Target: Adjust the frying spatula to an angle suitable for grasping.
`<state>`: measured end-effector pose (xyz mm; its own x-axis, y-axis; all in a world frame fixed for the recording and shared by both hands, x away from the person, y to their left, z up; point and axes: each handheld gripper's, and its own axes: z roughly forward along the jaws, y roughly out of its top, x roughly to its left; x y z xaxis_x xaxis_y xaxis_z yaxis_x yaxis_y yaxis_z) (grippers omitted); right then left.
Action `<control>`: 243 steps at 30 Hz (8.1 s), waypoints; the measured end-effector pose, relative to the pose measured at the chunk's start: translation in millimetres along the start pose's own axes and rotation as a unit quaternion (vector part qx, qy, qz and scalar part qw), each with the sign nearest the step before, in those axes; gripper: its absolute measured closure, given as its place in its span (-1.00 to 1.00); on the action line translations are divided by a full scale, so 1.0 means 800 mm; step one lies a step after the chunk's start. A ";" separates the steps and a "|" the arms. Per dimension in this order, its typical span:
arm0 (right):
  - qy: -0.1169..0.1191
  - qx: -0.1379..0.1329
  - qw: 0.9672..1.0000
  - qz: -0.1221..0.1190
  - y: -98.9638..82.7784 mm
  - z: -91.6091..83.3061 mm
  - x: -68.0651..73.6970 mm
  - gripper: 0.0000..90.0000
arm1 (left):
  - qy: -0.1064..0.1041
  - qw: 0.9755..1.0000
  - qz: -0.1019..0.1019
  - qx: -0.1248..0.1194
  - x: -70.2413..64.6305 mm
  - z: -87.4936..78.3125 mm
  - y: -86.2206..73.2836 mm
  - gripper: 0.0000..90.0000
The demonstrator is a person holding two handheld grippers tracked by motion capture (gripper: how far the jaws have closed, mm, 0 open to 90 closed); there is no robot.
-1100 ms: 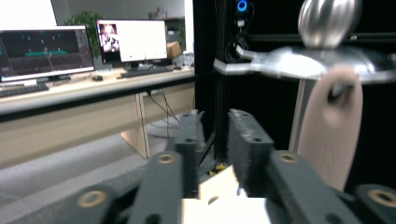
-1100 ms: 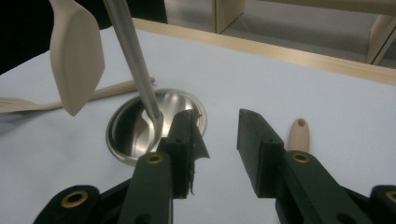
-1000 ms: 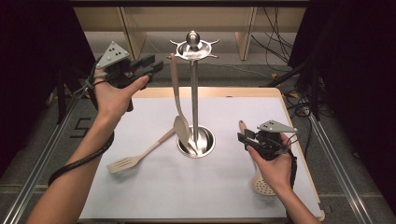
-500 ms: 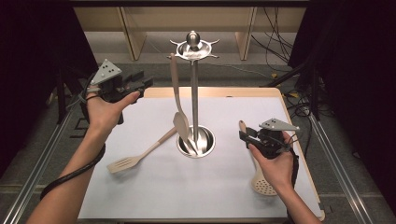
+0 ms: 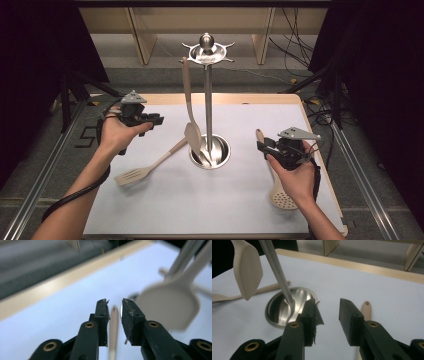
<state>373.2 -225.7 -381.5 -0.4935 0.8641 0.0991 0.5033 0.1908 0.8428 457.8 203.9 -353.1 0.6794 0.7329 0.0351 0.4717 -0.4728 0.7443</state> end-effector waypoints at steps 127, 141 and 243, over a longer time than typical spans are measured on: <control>0.057 -0.054 0.996 -0.036 0.025 -0.018 0.061 0.50 | 0.026 0.981 -0.118 -0.150 -0.086 -0.066 -0.076 0.73; 0.070 -0.081 0.994 -0.037 0.040 -0.023 0.073 0.45 | 0.015 0.977 -0.096 -0.189 -0.119 -0.083 -0.064 0.73; 0.354 -0.111 0.920 -0.125 0.113 -0.023 0.105 0.64 | -0.347 0.908 0.092 -0.215 -0.170 0.003 0.024 0.55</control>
<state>363.7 -144.5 -287.3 -0.9521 0.2715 0.1407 0.1928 0.1756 0.9654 375.6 94.0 -345.3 0.9856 0.1060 -0.1317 0.1517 -0.2114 0.9656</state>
